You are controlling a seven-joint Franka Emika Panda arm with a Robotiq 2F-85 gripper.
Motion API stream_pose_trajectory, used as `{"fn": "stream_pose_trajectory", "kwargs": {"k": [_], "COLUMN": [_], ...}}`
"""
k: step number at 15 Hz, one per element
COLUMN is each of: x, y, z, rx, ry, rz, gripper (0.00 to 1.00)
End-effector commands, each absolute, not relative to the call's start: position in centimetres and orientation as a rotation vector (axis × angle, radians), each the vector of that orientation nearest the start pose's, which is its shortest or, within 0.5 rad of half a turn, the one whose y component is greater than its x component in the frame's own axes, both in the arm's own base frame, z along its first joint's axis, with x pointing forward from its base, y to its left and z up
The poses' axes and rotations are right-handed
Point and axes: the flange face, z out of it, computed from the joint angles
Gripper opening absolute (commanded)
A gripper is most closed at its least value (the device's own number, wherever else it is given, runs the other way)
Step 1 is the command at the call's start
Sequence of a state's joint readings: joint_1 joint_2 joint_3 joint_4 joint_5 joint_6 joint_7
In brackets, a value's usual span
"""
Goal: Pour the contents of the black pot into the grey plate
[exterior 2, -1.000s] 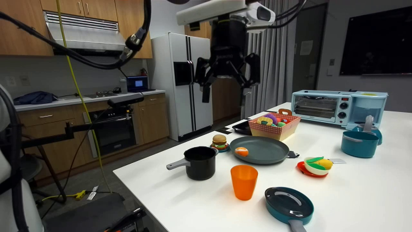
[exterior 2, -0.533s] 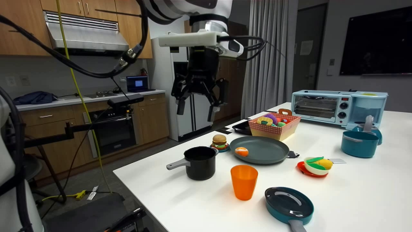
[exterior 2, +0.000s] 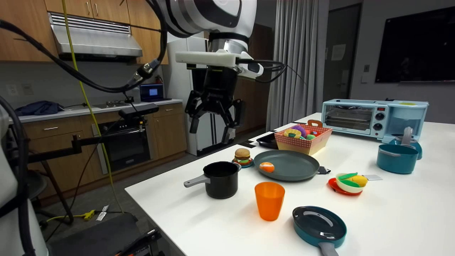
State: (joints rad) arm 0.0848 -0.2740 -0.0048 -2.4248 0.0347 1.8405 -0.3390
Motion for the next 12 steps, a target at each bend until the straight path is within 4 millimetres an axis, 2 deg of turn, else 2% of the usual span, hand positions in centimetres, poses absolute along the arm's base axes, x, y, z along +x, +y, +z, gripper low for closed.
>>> {"fn": "stream_pose_trajectory", "kwargs": {"k": [1, 3, 7, 12], "x": [41.3, 41.8, 41.3, 38.0], "y": [3.5, 4.1, 6.1, 7.3], "z": [39.0, 38.2, 36.2, 34.3], "rx": [-2.965, -2.952, -2.876, -2.794], "ry": [-0.607, -0.577, -0.486, -0.368], "rz": [0.457, 0.425, 0.386, 0.397], "gripper": [1.00, 1.00, 1.00, 1.00]}}
